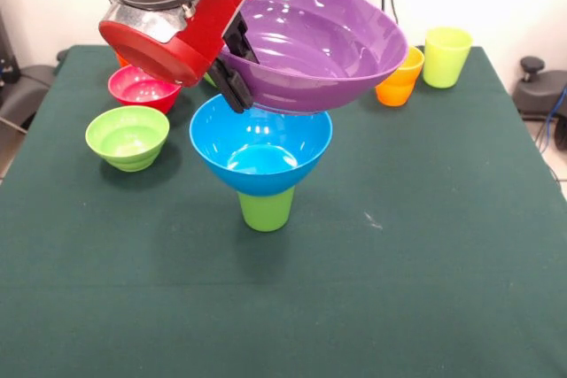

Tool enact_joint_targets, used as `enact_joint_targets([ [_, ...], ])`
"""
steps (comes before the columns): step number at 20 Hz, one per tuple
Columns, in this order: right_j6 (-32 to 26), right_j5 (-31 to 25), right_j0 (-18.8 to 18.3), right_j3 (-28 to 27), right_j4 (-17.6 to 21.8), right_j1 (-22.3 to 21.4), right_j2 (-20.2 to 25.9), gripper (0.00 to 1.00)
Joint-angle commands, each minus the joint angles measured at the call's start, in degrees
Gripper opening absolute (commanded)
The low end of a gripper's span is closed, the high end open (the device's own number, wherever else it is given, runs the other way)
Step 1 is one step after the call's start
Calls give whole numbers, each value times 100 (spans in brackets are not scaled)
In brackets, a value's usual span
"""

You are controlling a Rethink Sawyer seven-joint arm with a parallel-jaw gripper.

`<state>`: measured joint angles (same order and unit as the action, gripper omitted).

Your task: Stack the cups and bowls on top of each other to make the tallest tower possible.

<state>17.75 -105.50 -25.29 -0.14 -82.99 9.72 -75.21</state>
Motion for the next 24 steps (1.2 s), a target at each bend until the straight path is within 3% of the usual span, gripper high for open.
enact_joint_targets([
  [1, 65, 21, -21, 92, 335, 4, -103, 0],
  [20, -361, 455, -28, 143, 1094, 132, 447, 0],
  [24, -397, 516, 29, 241, 1435, 154, 805, 0],
])
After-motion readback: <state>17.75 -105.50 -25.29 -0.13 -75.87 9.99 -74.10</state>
